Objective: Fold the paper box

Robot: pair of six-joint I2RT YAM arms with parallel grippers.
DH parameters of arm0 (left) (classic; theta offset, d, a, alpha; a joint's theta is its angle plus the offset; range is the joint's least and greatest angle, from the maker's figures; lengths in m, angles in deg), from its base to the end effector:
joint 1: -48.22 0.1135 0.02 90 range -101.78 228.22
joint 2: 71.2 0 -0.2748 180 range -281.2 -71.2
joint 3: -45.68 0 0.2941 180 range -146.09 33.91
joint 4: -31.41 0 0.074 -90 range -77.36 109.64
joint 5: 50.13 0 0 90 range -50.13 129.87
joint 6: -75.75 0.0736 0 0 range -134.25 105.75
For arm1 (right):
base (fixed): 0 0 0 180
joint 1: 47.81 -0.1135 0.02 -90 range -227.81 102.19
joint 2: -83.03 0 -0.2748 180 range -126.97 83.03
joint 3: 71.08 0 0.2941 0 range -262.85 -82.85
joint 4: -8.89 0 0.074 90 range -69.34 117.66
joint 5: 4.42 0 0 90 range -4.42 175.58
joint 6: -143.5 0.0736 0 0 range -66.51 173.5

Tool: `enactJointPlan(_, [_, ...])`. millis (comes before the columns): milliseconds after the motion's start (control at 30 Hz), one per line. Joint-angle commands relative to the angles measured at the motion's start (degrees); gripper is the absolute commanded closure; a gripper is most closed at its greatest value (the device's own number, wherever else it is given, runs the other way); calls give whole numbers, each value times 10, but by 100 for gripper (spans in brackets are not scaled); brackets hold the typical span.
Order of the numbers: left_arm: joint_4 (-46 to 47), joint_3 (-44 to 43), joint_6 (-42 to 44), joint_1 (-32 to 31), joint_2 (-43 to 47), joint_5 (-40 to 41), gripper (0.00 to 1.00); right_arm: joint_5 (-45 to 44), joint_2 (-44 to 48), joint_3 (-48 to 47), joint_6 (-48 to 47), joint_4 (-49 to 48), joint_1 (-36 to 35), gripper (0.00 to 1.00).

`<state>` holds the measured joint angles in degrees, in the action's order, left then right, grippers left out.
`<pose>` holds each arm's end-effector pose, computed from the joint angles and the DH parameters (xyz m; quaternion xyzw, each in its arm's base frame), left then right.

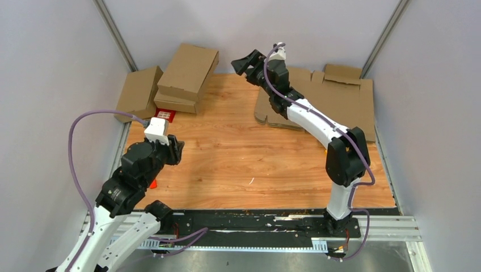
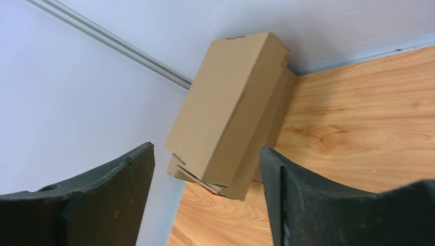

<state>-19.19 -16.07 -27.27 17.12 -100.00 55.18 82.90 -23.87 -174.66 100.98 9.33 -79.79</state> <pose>0.1506 -0.0681 0.3619 0.0481 0.8024 -0.1201 0.5826 0.4605 0.2834 0.3497 0.1142 0.7209 0.4236 0.5364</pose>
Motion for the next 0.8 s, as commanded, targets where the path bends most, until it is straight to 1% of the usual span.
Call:
enactJointPlan(0, [39,12,-26,2,-15,-25,53,-30,-44,-11,-32,34,-4,31])
enactJointPlan(33, [41,15,-26,2,-18,-25,52,-32,-58,-23,-25,34,-5,38])
enactJointPlan(67, [42,17,-26,2,-19,-24,52,-36,-74,-36,-18,34,-7,42])
enactJointPlan(133, [45,21,-25,2,-19,-23,51,-44,-111,-66,-12,25,-9,56])
enactJointPlan(167, [44,22,-23,2,-18,-22,51,-51,-133,-84,-8,21,-11,65])
enactJointPlan(233, [41,23,-19,2,-17,-22,50,-61,-177,-121,5,11,-15,88])
enactJointPlan(267, [39,21,-17,2,-16,-23,50,-66,-201,-140,13,3,-16,97])
enactJointPlan(300, [36,22,-17,2,-14,-22,50,-72,-226,-161,20,-5,-19,100])
enactJointPlan(367, [31,23,-15,2,-9,-19,49,-77,-282,-220,23,-20,-26,100])
enactJointPlan(433, [29,25,-11,2,-1,-19,49,-74,-348,-300,18,-28,-33,100])
enactJointPlan(567, [23,31,0,2,14,-14,49,4,-503,-498,33,-81,-52,100])
enactJointPlan(633, [21,31,4,2,18,-14,49,45,-554,-571,29,-104,-65,100])
enactJointPlan(667, [20,31,6,2,19,-13,49,45,-558,-576,20,-109,-72,100])
enactJointPlan(700, [20,31,7,2,20,-14,49,35,-547,-555,11,-113,-77,100])
enactJointPlan(767, [20,31,7,2,22,-17,49,-10,-499,-465,6,-136,-82,100])
